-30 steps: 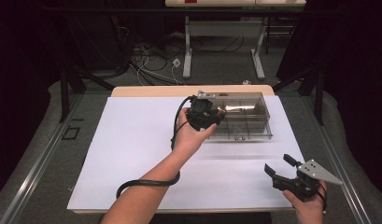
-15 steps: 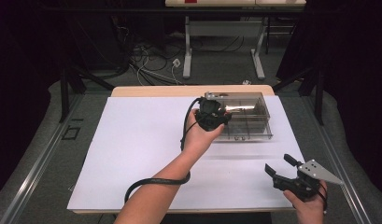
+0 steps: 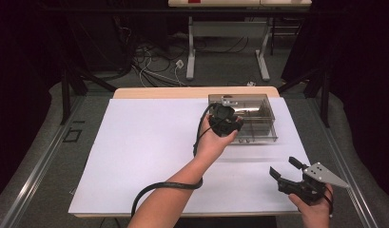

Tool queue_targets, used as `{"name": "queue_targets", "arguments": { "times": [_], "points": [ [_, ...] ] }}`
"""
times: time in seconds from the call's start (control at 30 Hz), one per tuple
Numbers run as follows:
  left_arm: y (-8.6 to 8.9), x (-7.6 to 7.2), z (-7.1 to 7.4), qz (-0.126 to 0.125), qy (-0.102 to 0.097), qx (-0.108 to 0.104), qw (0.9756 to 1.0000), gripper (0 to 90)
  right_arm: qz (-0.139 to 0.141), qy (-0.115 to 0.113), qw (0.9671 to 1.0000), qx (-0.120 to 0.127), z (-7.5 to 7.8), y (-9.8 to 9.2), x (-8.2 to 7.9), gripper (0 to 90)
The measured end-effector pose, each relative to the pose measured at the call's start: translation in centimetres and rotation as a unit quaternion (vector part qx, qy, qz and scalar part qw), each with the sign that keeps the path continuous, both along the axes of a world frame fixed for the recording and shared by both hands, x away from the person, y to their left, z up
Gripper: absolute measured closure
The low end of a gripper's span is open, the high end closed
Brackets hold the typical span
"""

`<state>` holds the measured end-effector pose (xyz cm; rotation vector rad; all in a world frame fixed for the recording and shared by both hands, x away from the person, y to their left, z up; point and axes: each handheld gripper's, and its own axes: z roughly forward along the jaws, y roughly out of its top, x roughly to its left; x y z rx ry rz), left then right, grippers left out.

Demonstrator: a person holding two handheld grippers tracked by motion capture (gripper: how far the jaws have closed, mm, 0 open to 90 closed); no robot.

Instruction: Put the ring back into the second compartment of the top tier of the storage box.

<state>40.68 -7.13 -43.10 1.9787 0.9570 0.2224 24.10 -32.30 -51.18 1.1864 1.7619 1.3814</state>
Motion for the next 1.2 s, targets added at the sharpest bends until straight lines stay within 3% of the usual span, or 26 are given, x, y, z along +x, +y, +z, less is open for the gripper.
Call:
{"name": "queue_targets", "arguments": {
  "times": [0.07, 0.27, 0.33, 0.6, 0.73, 0.77, 1.0, 1.2],
  "points": [
    [-0.2, 0.0, -0.2, -0.005, -0.002, 0.008, 1.0, 69.8, 0.001, 0.002, 1.0, -0.001, 0.0, 0.0, 0.0, 16.4],
    [-0.8, -0.1, -0.7, -0.01, -0.003, 0.007, 0.9999, 69.8, -0.001, 0.004, 1.0, 0.002, 0.0, 0.1, -0.1, 16.4],
    [-1.8, -0.3, -1.6, -0.019, -0.006, 0.01, 0.9997, 69.8, 0.0, 0.003, 1.0, 0.001, 0.0, 0.1, 0.0, 16.4],
    [-1.8, -0.3, -1.6, -0.019, -0.006, 0.01, 0.9997, 69.7, 0.004, 0.0, 1.0, -0.001, 0.0, 0.0, 0.0, 16.4],
    [-2.1, -0.2, -2.0, -0.026, -0.016, 0.009, 0.9995, 69.7, 0.004, -0.001, 1.0, -0.002, 0.0, 0.0, 0.1, 16.4],
    [-2.1, 0.1, -2.7, -0.037, -0.025, 0.012, 0.9989, 69.7, 0.004, -0.001, 1.0, -0.002, 0.0, 0.0, 0.1, 16.4],
    [-2.1, 0.1, -2.7, -0.037, -0.025, 0.012, 0.9989, 69.7, 0.005, 0.001, 1.0, -0.003, 0.0, 0.1, 0.0, 16.4],
    [-2.1, 0.5, -3.6, -0.038, -0.028, 0.008, 0.9989, 69.7, 0.008, 0.003, 1.0, 0.0, 0.0, 0.1, 0.0, 16.4]
  ]
}}
